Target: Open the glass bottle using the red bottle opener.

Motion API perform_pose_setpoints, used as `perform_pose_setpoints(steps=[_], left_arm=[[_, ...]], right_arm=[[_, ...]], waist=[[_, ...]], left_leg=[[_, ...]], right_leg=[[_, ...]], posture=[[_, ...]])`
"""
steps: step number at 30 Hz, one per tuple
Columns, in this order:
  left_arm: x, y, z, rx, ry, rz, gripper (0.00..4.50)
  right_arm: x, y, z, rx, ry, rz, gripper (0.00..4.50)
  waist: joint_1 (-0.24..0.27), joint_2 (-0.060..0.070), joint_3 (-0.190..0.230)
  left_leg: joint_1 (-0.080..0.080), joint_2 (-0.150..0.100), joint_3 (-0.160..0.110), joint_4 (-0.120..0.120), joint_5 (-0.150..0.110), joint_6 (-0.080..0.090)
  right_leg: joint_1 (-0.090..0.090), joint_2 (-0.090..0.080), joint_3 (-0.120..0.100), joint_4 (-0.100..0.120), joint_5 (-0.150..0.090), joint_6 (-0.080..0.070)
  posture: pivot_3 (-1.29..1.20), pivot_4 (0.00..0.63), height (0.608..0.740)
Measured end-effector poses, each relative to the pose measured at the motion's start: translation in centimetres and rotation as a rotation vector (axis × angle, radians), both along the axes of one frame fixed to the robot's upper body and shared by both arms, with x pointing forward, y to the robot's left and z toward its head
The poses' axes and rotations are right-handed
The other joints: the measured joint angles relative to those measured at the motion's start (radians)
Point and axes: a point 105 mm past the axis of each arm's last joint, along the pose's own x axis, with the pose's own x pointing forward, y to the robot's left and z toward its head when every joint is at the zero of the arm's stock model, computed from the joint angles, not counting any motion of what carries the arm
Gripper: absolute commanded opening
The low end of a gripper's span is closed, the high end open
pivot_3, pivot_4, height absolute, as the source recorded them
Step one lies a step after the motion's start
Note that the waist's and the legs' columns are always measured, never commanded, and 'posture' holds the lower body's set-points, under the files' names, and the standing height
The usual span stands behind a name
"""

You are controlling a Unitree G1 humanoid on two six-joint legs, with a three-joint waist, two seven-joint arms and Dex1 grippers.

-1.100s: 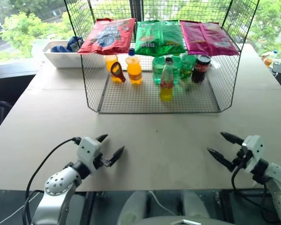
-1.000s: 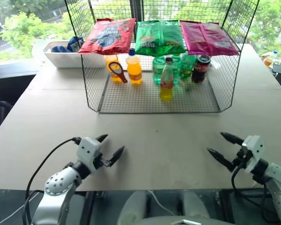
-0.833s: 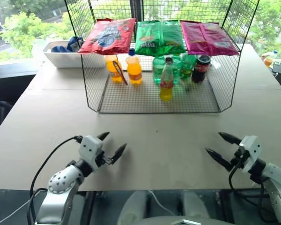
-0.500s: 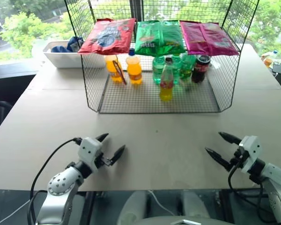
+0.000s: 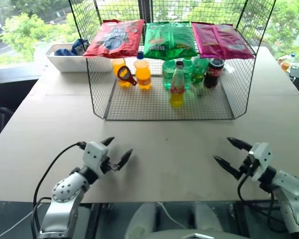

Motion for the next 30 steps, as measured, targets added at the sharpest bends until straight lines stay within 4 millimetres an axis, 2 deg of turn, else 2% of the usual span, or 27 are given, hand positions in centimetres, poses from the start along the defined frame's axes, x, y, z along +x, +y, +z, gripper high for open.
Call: perform_pose_setpoints(steps=[2,5,6,10,15,18,24,30], left_arm=[[1.2,-0.2,0.9,-0.029,-0.032,0.027,4.47],[4.3,-0.2,2.5,-0.109,-0.089,0.115,4.47],[4.7,-0.2,3.0,-0.117,-0.107,0.126,4.47],[7.7,-0.1,5.1,-0.180,-0.185,0.222,4.47],[11.8,-0.6,8.6,-0.207,-0.295,0.308,4.47],[12.9,-0.7,9.4,-0.220,-0.316,0.328,4.47],[13.8,-0.4,8.7,-0.226,-0.289,0.347,4.47],[14.4,-0.8,9.9,-0.244,-0.330,0.338,4.47]], right_arm=[[0.1,1.5,1.3,0.060,-0.040,0.039,4.48],[0.0,4.5,4.6,0.193,-0.130,0.128,4.48],[-0.1,5.1,5.4,0.210,-0.152,0.153,4.48],[-0.5,6.9,7.3,0.267,-0.186,0.208,4.48],[-0.5,9.4,10.7,0.309,-0.281,0.283,4.48],[-0.2,9.7,11.4,0.313,-0.293,0.280,4.48],[0.2,10.0,11.9,0.313,-0.296,0.270,4.48],[0.3,10.2,12.1,0.312,-0.292,0.266,4.48]], waist=[[0.000,0.000,0.000],[0.001,-0.001,0.000],[0.000,-0.001,0.000],[0.002,-0.002,0.000],[-0.001,-0.003,0.000],[-0.006,-0.003,0.000],[-0.009,-0.004,0.000],[-0.010,-0.004,0.000]], left_leg=[[0.000,0.000,0.000,0.000,0.001,-0.001],[0.000,0.000,-0.001,0.001,0.001,-0.002],[0.000,0.000,-0.001,0.001,0.001,-0.002],[-0.002,-0.002,-0.001,0.002,0.002,-0.002],[-0.002,-0.003,-0.002,0.003,0.002,-0.003],[-0.003,-0.003,-0.001,0.003,0.002,-0.003],[-0.004,-0.003,-0.002,0.003,0.002,-0.003],[-0.004,-0.003,-0.002,0.004,0.002,-0.003]], right_leg=[[0.000,0.000,0.000,0.000,0.000,0.000],[0.000,0.001,-0.001,0.001,0.000,0.000],[0.000,0.001,-0.001,0.001,0.000,0.000],[-0.001,0.001,-0.001,0.001,0.000,0.000],[-0.002,0.002,-0.002,0.002,0.000,0.000],[-0.003,0.002,-0.001,0.002,0.000,0.000],[-0.003,0.002,-0.002,0.002,0.000,0.000],[-0.003,0.002,-0.002,0.003,0.000,0.000]], posture=[[0.00,0.150,0.740],[0.00,0.150,0.740],[0.00,0.150,0.740],[0.00,0.150,0.740],[0.00,0.150,0.740],[0.00,0.150,0.740],[0.00,0.150,0.740],[0.00,0.150,0.740]])
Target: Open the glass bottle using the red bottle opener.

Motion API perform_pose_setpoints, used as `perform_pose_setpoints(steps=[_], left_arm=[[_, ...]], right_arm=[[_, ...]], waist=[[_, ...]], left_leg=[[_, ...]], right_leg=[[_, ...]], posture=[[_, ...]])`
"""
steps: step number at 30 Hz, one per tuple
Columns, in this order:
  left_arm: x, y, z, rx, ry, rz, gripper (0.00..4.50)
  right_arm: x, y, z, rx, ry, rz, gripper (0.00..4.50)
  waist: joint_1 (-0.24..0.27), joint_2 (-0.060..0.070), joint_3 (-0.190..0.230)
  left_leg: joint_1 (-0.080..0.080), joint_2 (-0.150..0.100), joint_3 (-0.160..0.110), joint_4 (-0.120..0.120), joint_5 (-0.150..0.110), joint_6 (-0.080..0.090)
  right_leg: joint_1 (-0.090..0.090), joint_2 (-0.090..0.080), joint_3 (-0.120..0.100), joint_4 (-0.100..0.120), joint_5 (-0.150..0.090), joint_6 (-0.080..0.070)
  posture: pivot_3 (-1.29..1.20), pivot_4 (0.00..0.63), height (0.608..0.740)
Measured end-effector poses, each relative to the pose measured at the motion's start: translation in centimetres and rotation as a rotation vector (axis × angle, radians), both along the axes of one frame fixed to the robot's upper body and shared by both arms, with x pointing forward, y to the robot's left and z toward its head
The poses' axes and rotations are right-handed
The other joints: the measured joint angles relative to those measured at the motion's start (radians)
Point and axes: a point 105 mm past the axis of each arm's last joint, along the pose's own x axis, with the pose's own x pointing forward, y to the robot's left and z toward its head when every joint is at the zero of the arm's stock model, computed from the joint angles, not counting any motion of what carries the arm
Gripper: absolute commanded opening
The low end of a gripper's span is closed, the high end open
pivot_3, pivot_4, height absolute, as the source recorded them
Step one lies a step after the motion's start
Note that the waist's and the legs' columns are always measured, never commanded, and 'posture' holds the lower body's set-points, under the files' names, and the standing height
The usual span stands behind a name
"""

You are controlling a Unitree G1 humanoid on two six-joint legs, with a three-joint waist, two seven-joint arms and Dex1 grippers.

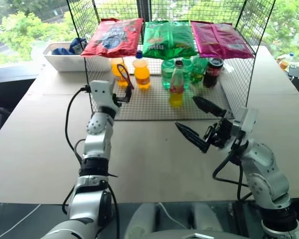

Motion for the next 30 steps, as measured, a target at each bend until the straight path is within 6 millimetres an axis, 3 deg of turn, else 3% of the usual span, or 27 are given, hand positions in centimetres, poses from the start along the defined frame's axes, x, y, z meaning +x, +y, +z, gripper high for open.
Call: perform_pose_setpoints(steps=[8,11,14,20,21,30], left_arm=[[0.9,-0.6,-0.4,-0.005,0.007,-0.006,4.47],[1.4,-0.9,0.4,-0.020,-0.016,-0.007,4.47],[1.7,-1.6,1.4,-0.048,-0.057,-0.030,3.16],[1.7,-2.1,0.4,-0.072,-0.043,-0.052,0.34],[1.7,-1.9,0.5,-0.089,-0.052,-0.049,0.05],[1.3,-1.0,0.6,-0.357,-0.051,-0.086,0.05]], right_arm=[[0.1,0.1,0.4,0.006,-0.011,-0.004,4.48],[0.1,0.1,0.3,0.004,-0.009,-0.006,4.48],[0.0,0.1,0.1,0.003,-0.001,-0.007,4.50],[-0.1,0.0,-0.5,-0.004,0.016,-0.016,4.50],[-0.1,0.0,-0.6,-0.008,0.017,-0.019,4.50],[-0.2,-0.1,-0.7,-0.011,0.006,-0.023,4.50]], waist=[[-0.007,0.000,0.000],[-0.008,-0.001,0.000],[-0.011,-0.001,0.000],[-0.015,-0.001,0.000],[-0.015,-0.001,0.000],[-0.022,-0.001,0.000]], left_leg=[[0.000,0.000,0.000,0.000,0.000,0.000],[0.000,0.000,0.000,0.000,0.000,0.000],[0.000,-0.001,0.000,0.000,0.000,0.000],[0.000,-0.001,0.000,0.000,0.000,0.000],[0.000,-0.001,0.000,0.000,0.000,0.000],[0.000,0.000,0.001,0.000,0.000,0.000]], right_leg=[[0.000,0.000,0.000,0.000,0.000,0.000],[0.000,0.000,0.000,0.000,0.000,0.000],[0.000,0.000,0.000,0.000,0.000,0.000],[0.000,0.000,0.000,0.001,0.000,0.000],[0.000,0.000,0.000,0.001,0.000,0.000],[0.000,0.000,0.001,0.001,0.000,0.000]], posture=[[0.00,0.150,0.740],[0.00,0.150,0.740],[0.00,0.150,0.740],[0.00,0.150,0.740],[0.00,0.150,0.740],[0.00,0.150,0.740]])
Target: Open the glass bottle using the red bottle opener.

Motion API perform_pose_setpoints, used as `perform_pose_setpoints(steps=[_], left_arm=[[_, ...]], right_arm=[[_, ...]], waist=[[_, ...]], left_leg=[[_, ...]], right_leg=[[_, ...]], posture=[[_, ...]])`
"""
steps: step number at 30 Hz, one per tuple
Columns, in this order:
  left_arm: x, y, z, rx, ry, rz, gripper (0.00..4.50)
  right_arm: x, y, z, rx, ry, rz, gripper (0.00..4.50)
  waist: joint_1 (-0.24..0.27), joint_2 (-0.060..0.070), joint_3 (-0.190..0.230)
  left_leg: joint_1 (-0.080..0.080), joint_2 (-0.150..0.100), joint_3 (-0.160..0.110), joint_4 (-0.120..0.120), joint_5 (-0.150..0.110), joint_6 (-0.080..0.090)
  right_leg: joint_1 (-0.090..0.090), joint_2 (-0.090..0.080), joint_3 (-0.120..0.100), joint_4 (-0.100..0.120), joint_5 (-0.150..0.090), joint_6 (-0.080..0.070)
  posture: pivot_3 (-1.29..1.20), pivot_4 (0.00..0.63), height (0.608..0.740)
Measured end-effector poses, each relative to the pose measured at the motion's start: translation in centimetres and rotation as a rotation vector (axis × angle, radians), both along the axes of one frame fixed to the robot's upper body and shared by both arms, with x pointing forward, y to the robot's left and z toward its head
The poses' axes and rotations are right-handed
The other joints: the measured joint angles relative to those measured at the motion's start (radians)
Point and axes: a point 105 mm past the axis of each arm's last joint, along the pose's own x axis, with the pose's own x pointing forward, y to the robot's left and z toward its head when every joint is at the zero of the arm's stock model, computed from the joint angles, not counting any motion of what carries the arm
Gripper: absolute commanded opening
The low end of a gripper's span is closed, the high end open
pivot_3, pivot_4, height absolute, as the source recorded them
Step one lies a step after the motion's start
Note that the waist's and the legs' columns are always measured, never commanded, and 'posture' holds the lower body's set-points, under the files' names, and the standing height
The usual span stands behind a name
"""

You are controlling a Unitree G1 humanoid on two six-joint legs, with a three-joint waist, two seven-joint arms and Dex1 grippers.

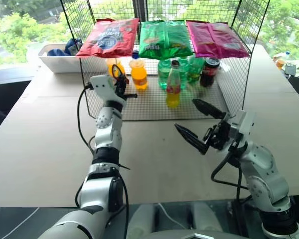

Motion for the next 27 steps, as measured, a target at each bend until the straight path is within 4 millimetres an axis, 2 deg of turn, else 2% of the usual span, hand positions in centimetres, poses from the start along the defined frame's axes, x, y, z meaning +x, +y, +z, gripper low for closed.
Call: perform_pose_setpoints(steps=[8,11,16,20,23,27], left_arm=[[-1.6,-0.6,0.3,-0.160,-0.030,-0.191,0.05],[-2.2,-0.9,1.1,-0.210,-0.060,-0.250,0.05],[-2.7,-1.4,2.2,-0.319,-0.092,-0.335,0.05],[-2.8,-2.0,2.1,-0.345,-0.070,-0.392,0.05],[-3.1,-3.0,2.4,-0.360,-0.062,-0.465,0.05],[-4.5,-5.4,2.1,-0.371,-0.016,-0.661,0.05]], right_arm=[[0.1,0.0,-0.4,-0.004,0.008,0.003,4.50],[0.1,0.0,-0.6,-0.005,0.009,0.002,4.50],[0.1,0.1,-0.6,-0.008,0.007,0.004,4.50],[0.1,0.1,-0.7,-0.009,0.007,0.000,4.50],[0.5,0.0,-1.2,-0.027,0.054,-0.011,4.50],[0.9,0.1,-2.2,-0.036,0.194,-0.005,4.50]], waist=[[0.003,0.000,0.000],[0.007,0.000,0.000],[0.006,0.000,0.000],[0.006,0.000,0.000],[0.006,0.000,0.000],[0.005,0.000,0.000]], left_leg=[[0.000,0.001,0.000,0.001,0.000,0.000],[0.000,0.001,-0.001,0.001,0.000,0.000],[0.000,0.001,-0.001,0.001,0.000,0.000],[0.000,0.000,-0.001,0.001,0.000,0.000],[0.000,0.000,-0.001,0.001,0.000,0.000],[0.000,0.001,-0.001,0.001,0.000,0.000]], right_leg=[[0.000,0.001,0.000,0.001,0.000,0.000],[0.000,0.000,0.000,0.001,0.000,0.000],[0.000,0.000,0.000,0.001,0.000,0.000],[0.000,0.000,0.000,0.001,0.000,0.000],[0.000,0.000,0.000,0.001,0.000,0.000],[0.000,0.000,0.000,0.001,0.000,0.000]], posture=[[0.00,0.150,0.740],[0.00,0.150,0.740],[0.00,0.150,0.740],[0.00,0.150,0.740],[0.00,0.150,0.740],[0.00,0.150,0.740]])
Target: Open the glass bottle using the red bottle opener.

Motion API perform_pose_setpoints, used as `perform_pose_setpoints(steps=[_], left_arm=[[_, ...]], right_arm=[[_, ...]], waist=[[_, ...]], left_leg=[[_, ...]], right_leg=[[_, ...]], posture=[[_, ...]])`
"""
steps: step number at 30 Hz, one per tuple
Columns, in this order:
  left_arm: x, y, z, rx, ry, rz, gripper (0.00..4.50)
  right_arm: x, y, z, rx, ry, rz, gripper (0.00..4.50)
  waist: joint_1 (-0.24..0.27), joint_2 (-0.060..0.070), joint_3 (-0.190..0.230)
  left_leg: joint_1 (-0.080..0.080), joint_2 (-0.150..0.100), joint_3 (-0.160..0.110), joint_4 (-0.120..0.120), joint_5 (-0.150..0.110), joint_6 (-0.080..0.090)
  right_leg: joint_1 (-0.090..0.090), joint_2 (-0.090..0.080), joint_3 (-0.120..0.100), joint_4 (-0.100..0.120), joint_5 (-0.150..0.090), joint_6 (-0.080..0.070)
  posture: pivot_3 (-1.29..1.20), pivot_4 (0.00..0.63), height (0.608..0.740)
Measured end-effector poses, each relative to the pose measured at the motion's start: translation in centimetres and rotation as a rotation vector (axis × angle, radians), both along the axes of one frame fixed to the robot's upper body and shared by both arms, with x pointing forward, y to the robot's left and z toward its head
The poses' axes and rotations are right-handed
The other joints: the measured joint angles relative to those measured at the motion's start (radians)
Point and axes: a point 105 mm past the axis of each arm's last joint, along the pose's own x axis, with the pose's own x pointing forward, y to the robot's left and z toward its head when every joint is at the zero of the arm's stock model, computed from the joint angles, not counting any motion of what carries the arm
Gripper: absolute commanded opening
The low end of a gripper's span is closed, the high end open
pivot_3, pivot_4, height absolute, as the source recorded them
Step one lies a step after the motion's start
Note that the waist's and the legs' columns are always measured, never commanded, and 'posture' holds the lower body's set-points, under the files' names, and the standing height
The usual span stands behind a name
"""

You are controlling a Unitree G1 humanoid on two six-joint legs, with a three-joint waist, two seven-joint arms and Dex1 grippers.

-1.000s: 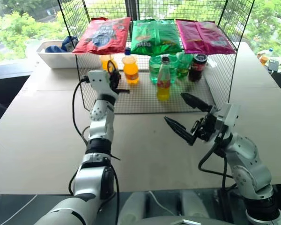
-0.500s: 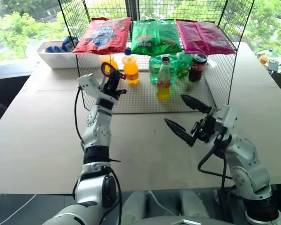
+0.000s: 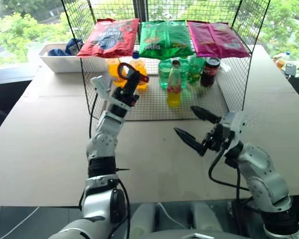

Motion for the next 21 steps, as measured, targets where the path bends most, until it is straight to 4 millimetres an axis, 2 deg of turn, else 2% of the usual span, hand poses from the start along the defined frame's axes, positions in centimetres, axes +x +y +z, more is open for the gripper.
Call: perform_pose_setpoints(steps=[4,9,14,15,21], left_arm=[[-3.2,-3.4,-0.9,0.065,0.046,-0.366,0.05],[-7.1,-5.6,-2.0,0.214,0.068,-0.709,0.05],[-9.4,-6.3,-4.7,0.396,0.114,-0.893,0.05],[-9.8,-6.4,-5.3,0.435,0.121,-0.931,0.05],[-10.6,-7.0,-6.1,0.473,0.101,-0.999,0.05]], right_arm=[[0.0,-0.1,-1.4,-0.118,0.172,0.006,4.50],[-1.2,0.0,-3.7,-0.234,0.442,0.103,4.50],[-3.3,0.2,-5.0,-0.284,0.647,0.245,4.50],[-3.4,0.2,-4.8,-0.270,0.672,0.267,4.50],[-3.1,0.7,-3.2,-0.209,0.679,0.308,4.50]], waist=[[-0.002,0.000,0.000],[-0.002,0.000,0.000],[-0.001,0.000,0.000],[-0.001,0.000,0.000],[0.001,0.000,0.000]], left_leg=[[0.000,0.000,0.000,0.000,0.000,0.000],[0.001,0.000,0.000,0.000,0.000,0.000],[0.000,0.000,0.000,0.000,0.000,0.000],[0.000,0.000,0.000,0.000,0.000,0.000],[0.000,0.001,0.000,-0.001,0.000,0.000]], right_leg=[[0.000,0.000,0.000,0.001,0.000,0.000],[0.000,0.000,0.000,0.001,0.000,0.000],[0.001,0.000,0.000,0.000,0.000,-0.001],[0.001,0.000,0.000,0.000,0.000,-0.001],[0.000,0.000,0.000,-0.002,0.000,0.000]], posture=[[0.00,0.150,0.740],[0.00,0.150,0.740],[0.00,0.150,0.740],[0.00,0.150,0.740],[0.00,0.150,0.740]])
